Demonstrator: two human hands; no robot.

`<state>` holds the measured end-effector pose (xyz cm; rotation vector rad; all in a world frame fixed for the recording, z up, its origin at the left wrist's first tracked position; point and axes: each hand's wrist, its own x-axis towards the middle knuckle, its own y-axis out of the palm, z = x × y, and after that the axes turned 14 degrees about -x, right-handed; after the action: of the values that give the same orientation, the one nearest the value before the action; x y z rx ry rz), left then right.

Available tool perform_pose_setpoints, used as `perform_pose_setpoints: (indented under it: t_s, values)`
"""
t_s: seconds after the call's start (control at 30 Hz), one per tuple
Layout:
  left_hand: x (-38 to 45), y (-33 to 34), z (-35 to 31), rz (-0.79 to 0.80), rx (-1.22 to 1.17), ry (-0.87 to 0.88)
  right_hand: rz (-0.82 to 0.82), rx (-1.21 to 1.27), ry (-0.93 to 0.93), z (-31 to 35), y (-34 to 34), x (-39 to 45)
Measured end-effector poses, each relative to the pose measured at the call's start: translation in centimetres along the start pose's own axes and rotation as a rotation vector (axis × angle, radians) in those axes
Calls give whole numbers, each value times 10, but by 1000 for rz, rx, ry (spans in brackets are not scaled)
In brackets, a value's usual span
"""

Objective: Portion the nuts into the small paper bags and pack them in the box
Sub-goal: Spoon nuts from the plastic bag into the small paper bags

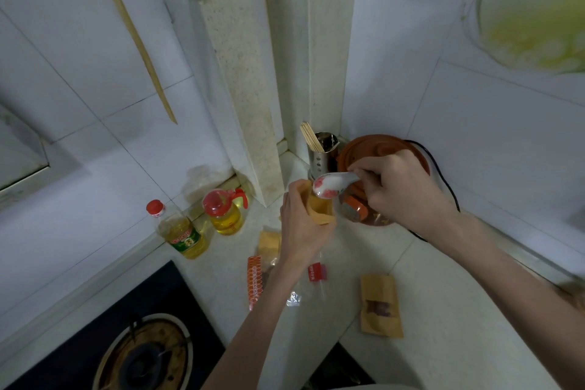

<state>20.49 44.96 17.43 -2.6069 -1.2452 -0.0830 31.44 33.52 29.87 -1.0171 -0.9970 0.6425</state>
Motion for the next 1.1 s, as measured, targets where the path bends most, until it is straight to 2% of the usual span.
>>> perform_pose_setpoints:
  t_s: [0.13, 0.23, 0.3, 0.47, 0.6, 0.7, 0.83, 0.9, 1.0, 1.1]
  values:
    - [1, -8, -6, -34, -50, -7, -148, 103, 137, -9, -1, -8]
    - [2, -14, -22, -58, -79, 99, -198, 148, 288, -21, -1, -18]
    - [3, -16, -26, -37, -108, 135, -172, 184, 351, -27, 2, -25]
    - [1, -18, -11, 72, -124, -19, -13, 188, 435, -32, 14, -49]
    - [-2, -20, -15, 105, -138, 96, -34, 191, 484, -34, 18, -64]
    - [-3, -21, -17, 128, -175, 35, 27, 182, 526, -33, 21, -68]
    - [-2, -21, -33, 231, -244, 191, -2, 169, 550, -28, 22, -74]
    - [3, -19, -33, 278, -246, 133, 7, 162, 562, -25, 26, -77]
    - [1, -23, -11, 244, -249, -64, 28, 152, 568, -21, 35, -83]
    - [-8, -34, 5, 224, -219, -38, 44, 174, 590, -15, 43, -90]
